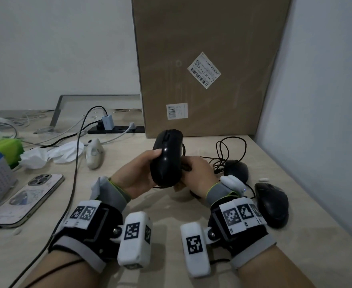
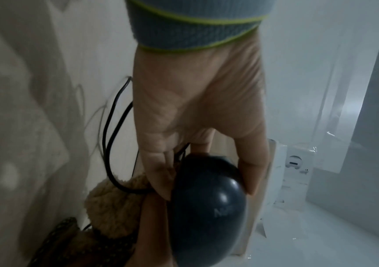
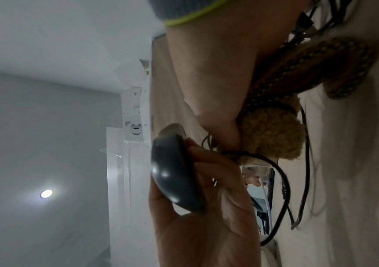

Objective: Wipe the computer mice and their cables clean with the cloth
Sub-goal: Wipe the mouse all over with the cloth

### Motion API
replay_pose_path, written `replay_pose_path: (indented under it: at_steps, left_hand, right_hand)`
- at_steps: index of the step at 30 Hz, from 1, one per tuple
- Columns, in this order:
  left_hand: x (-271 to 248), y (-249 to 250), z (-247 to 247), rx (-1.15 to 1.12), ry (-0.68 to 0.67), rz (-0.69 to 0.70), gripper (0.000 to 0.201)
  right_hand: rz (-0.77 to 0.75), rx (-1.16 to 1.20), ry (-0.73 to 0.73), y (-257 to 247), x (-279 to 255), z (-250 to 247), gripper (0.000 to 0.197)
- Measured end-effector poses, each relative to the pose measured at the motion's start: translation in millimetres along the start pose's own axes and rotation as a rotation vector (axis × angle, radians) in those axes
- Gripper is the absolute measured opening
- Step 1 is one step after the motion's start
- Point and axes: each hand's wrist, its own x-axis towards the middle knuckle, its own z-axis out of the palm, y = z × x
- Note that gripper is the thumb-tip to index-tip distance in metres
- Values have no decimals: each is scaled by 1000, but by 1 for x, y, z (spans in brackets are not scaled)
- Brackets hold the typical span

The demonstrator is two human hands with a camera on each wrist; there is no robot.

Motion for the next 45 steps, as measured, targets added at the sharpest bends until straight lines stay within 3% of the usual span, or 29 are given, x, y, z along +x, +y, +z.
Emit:
replay_pose_path:
  at_steps: [3, 6, 8, 11, 14, 17, 21, 27, 29, 33, 35, 39, 43, 44, 45]
  left_hand:
    - [-3, 3, 7, 77, 65, 7, 51]
    - [-2, 12, 1, -128, 128, 219, 63]
    - [-4, 24, -13, -281, 272, 377, 54]
    - [-5, 35, -41, -475, 532, 499, 45]
    - [-5, 37, -52, -530, 646, 579, 47]
    - [-4, 34, -45, -450, 627, 549, 42]
    - [1, 20, -25, -217, 440, 345, 38]
    - [5, 2, 9, -25, 187, 143, 28]
    - [3, 0, 7, -27, 141, 126, 32]
    - [0, 1, 1, -58, 57, 88, 68]
    - [1, 1, -1, -24, 77, 104, 74]
    - [0, 10, 0, -89, 175, 278, 31]
    - [-8, 38, -33, -383, 359, 524, 20]
    - [-11, 43, -45, -455, 386, 586, 36]
    - [-14, 46, -55, -497, 426, 613, 66]
  right_hand:
    - [4, -19, -20, -2, -3, -1, 16]
    - [10, 39, 56, 2, -1, 0, 10]
    - [64, 34, 148, 7, 1, -2, 15]
    - [139, 49, 268, 12, 2, -6, 20]
    - [197, 43, 345, 13, 3, -6, 22]
    - [225, 75, 425, 15, 4, -7, 24]
    - [195, 130, 487, 14, 4, -7, 24]
    - [-14, 151, 362, 11, 6, 4, 27]
    - [-58, 87, 288, 10, 6, 6, 21]
    - [-96, -24, 126, 7, 4, 3, 19]
    - [-106, -17, 92, 7, 3, 2, 19]
    - [-107, -34, 81, 9, 0, 2, 11]
    - [0, -96, 120, 12, 4, -2, 7]
    - [28, -91, 149, 14, 6, -2, 10]
    - [48, -76, 183, 15, 7, -2, 13]
